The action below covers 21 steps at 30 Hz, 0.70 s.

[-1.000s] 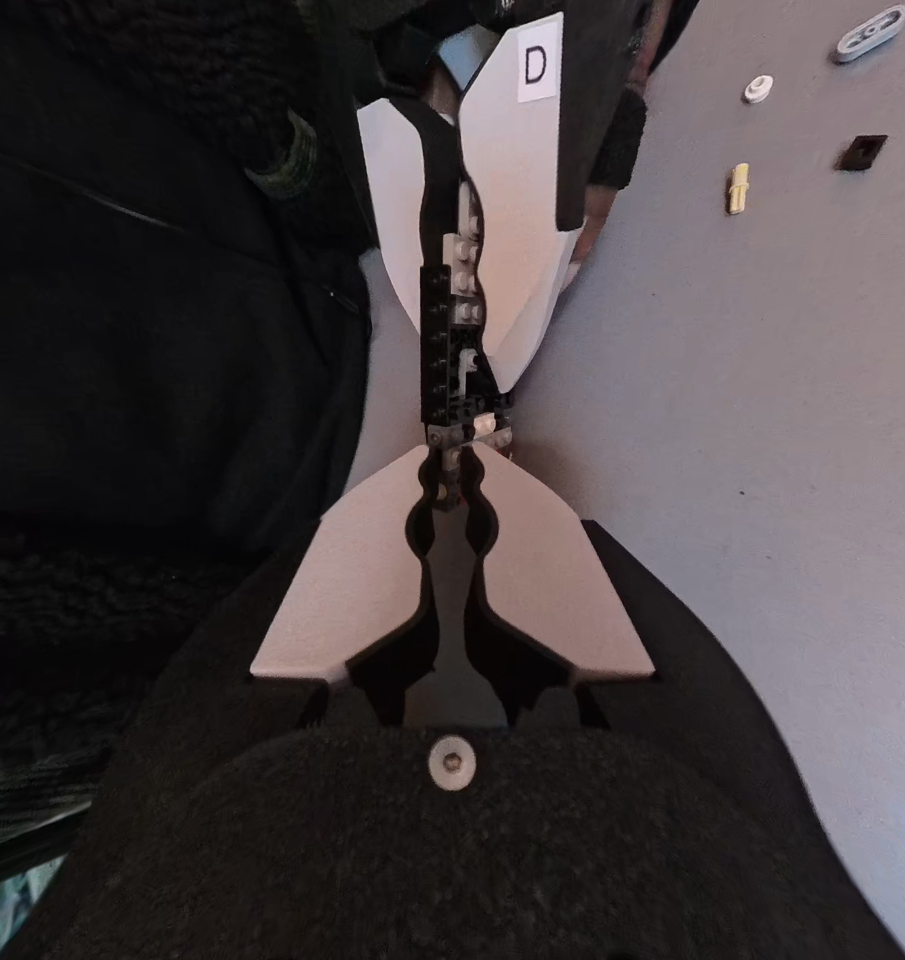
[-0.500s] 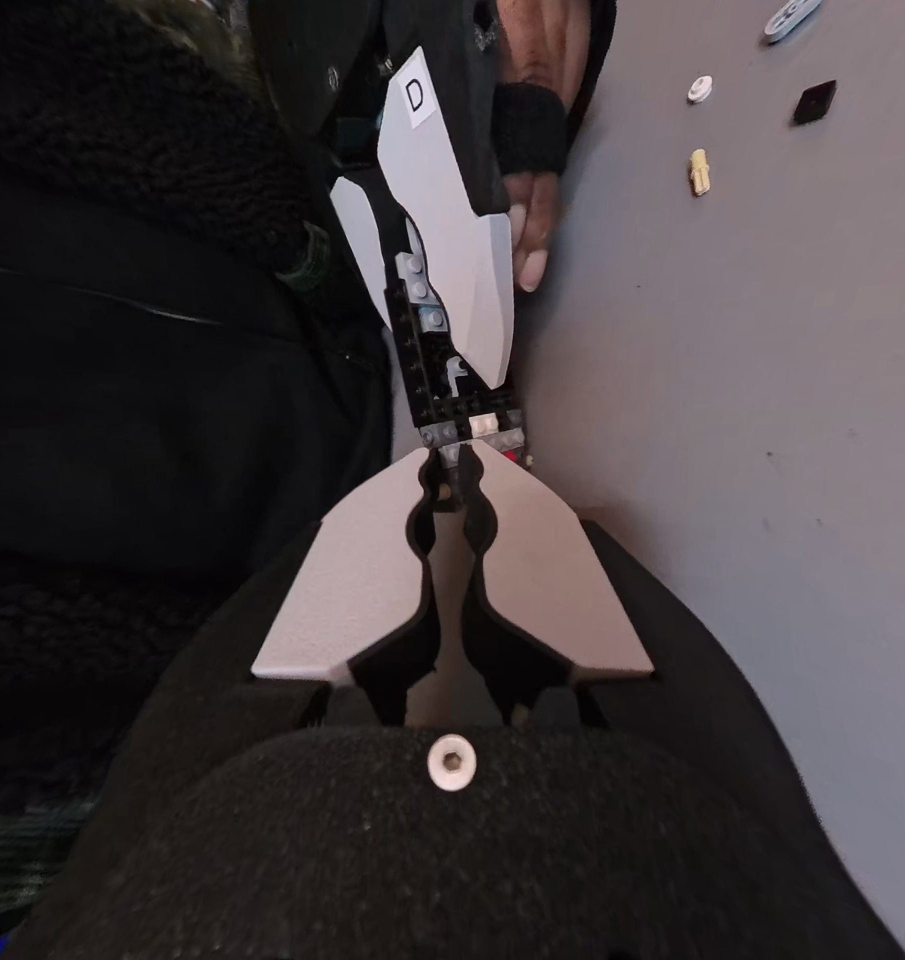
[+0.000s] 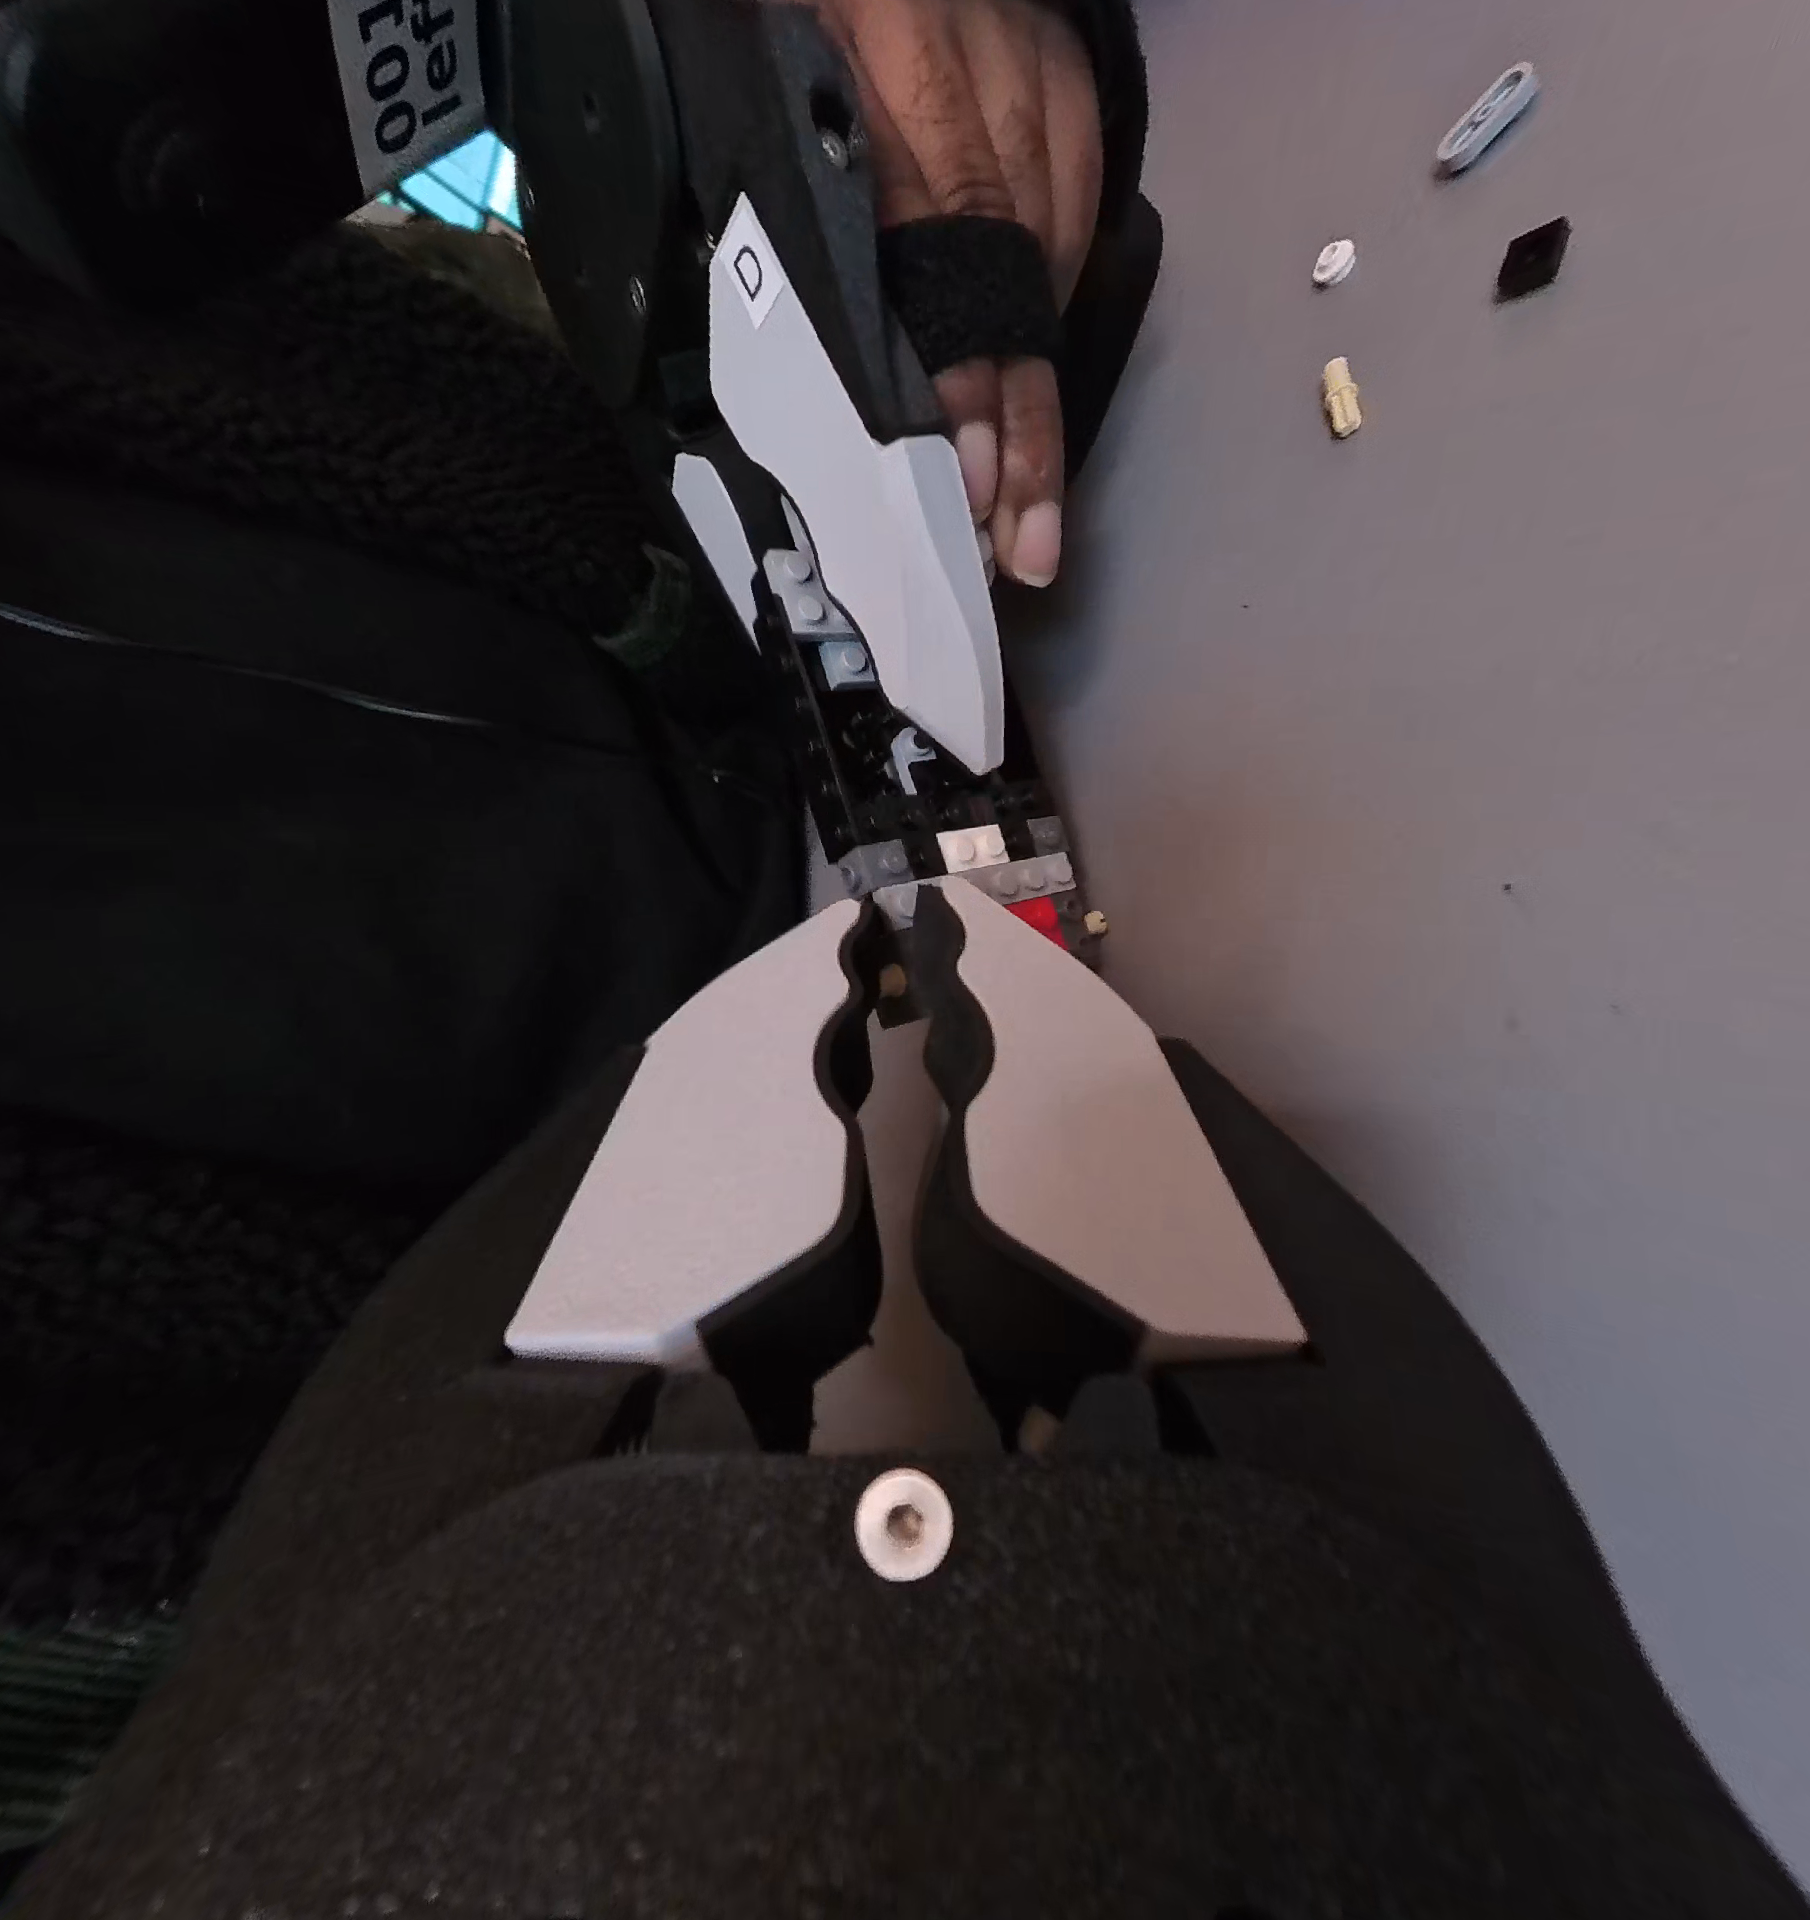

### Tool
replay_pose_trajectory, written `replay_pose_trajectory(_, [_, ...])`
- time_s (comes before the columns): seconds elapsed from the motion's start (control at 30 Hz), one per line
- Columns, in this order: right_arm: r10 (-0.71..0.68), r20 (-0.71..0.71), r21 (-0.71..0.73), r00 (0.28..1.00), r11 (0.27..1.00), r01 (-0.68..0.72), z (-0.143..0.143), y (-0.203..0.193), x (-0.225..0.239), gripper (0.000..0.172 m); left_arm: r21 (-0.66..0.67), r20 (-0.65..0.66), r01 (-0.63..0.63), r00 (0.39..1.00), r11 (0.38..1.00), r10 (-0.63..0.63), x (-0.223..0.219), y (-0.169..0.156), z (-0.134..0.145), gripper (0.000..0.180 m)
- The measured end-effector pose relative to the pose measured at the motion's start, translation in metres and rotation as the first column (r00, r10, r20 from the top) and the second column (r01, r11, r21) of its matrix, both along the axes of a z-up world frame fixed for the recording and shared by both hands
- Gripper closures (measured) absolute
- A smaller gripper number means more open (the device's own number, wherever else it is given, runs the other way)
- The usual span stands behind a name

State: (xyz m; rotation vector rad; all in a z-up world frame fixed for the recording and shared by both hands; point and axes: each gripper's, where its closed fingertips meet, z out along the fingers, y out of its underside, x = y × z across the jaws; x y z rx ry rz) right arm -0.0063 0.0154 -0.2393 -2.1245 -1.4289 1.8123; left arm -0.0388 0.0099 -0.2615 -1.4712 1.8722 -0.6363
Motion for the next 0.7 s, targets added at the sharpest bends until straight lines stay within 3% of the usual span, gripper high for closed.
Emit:
replay_pose_trajectory(0.57, [-0.182, -0.174, -0.142, 0.968, 0.977, 0.158, 0.013, 0.004, -0.005, 0.166, 0.022, 0.040, -0.006, 0.999, 1.000, 0.005, -0.002, 0.001, 0.009, 0.165])
replay_pose_trajectory(0.63, [-0.169, -0.209, -0.130, 0.963, 0.981, 0.144, 0.020, -0.001, -0.004, 0.165, -0.047, 0.097, 0.003, 0.995, 0.999, 0.002, 0.000, -0.002, 0.014, 0.165])
replay_pose_trajectory(0.7, [-0.169, -0.284, 0.020, 0.944, 0.983, 0.182, 0.036, 0.001, -0.005, 0.167, -0.178, 0.202, -0.003, 0.979, 0.984, 0.039, 0.002, 0.001, 0.028, 0.166])
